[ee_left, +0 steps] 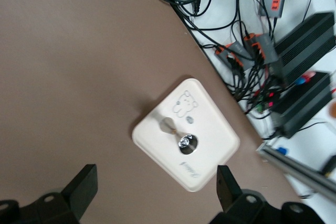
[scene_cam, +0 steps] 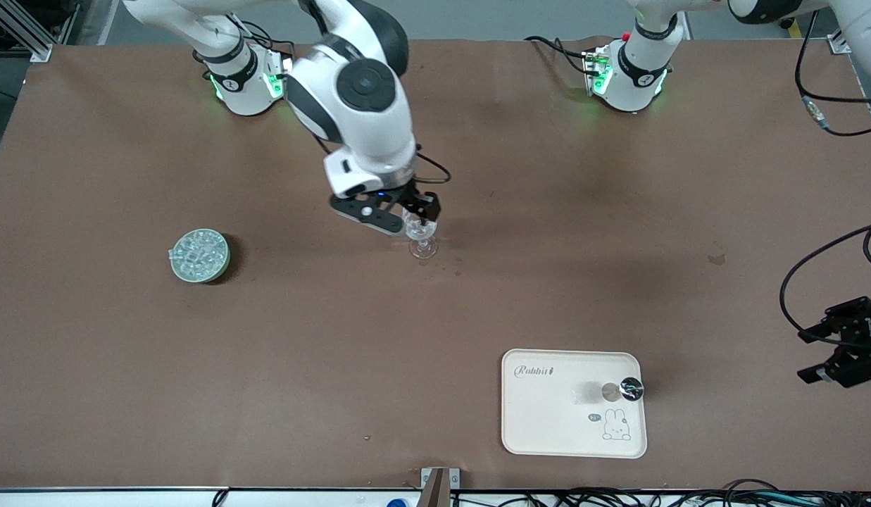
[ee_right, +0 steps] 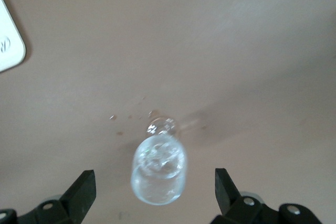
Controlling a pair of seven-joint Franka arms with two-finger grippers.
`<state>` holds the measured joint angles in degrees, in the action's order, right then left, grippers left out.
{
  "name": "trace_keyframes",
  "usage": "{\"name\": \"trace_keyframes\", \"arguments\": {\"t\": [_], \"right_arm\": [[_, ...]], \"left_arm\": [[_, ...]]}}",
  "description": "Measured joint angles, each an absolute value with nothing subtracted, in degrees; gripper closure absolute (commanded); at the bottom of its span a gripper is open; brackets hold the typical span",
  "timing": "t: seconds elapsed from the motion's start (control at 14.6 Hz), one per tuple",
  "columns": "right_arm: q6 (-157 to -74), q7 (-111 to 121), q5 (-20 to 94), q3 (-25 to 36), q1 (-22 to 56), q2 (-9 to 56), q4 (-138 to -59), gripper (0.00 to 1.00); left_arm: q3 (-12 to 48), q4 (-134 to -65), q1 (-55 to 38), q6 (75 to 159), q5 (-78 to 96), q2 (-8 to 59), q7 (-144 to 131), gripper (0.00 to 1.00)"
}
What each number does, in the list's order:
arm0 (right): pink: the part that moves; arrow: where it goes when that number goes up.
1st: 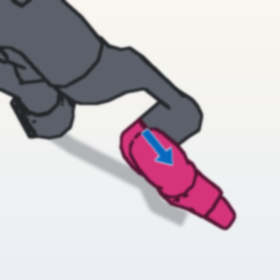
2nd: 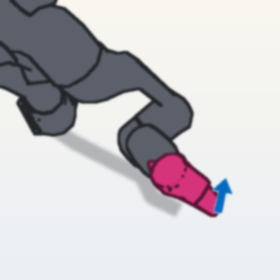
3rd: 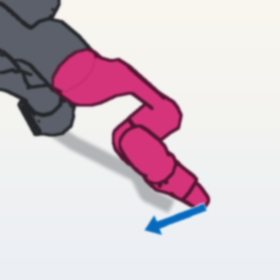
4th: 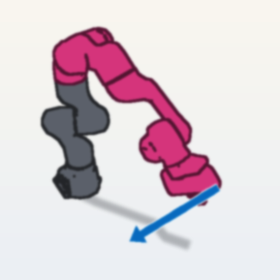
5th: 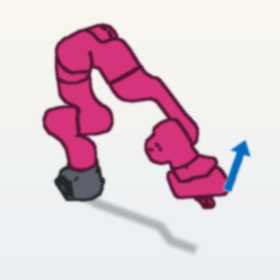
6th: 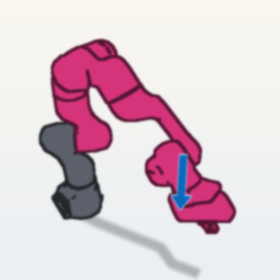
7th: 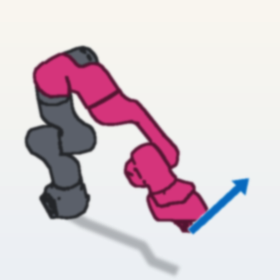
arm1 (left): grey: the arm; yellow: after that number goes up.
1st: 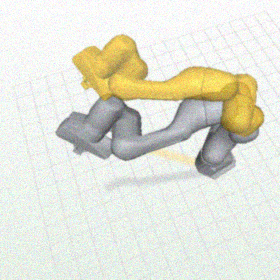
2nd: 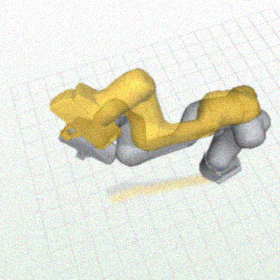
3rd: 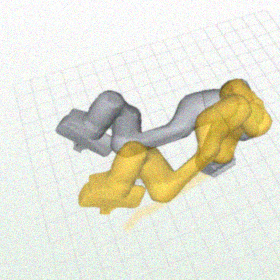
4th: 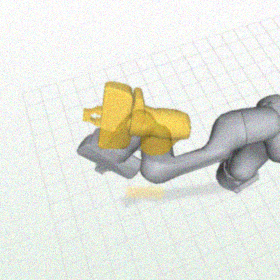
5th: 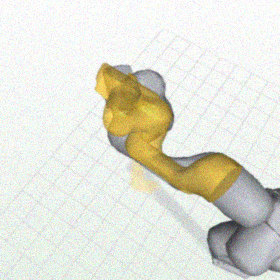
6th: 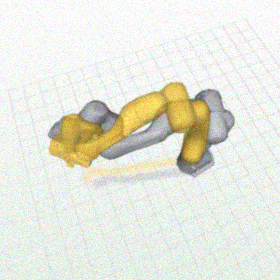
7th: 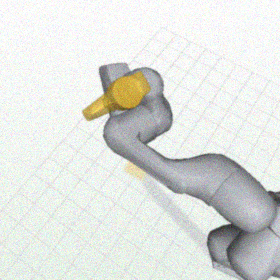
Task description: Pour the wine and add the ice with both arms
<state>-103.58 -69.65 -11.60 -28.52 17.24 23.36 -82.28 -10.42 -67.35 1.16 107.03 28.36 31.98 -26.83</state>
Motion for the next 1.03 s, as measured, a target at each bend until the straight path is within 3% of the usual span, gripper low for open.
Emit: {"name": "trace_keyframes", "arguments": {"t": [0.21,0.34,0.75,1.03], "right_arm": [[-96.5,-60.1,-11.7,-28.1,10.1,15.6,-82.0,0.0],[-93.1,-51.6,-11.7,-25.4,6.5,11.3,-82.0,0.0],[-91.1,-24.4,-11.4,-6.8,4.8,4.8,-82.4,0.0],[-89.5,-13.2,-9.4,-0.3,3.0,2.3,-82.7,0.0]], "left_arm": [[0.4,-68.9,0.8,107.0,8.4,26.9,-26.6,0.0],[3.9,-72.2,-0.2,107.0,2.8,23.2,-23.9,0.0],[5.4,-88.9,-0.6,106.9,1.6,7.4,-10.8,0.0],[5.5,-97.3,-1.9,106.4,1.6,-1.0,-7.2,0.0]]}}
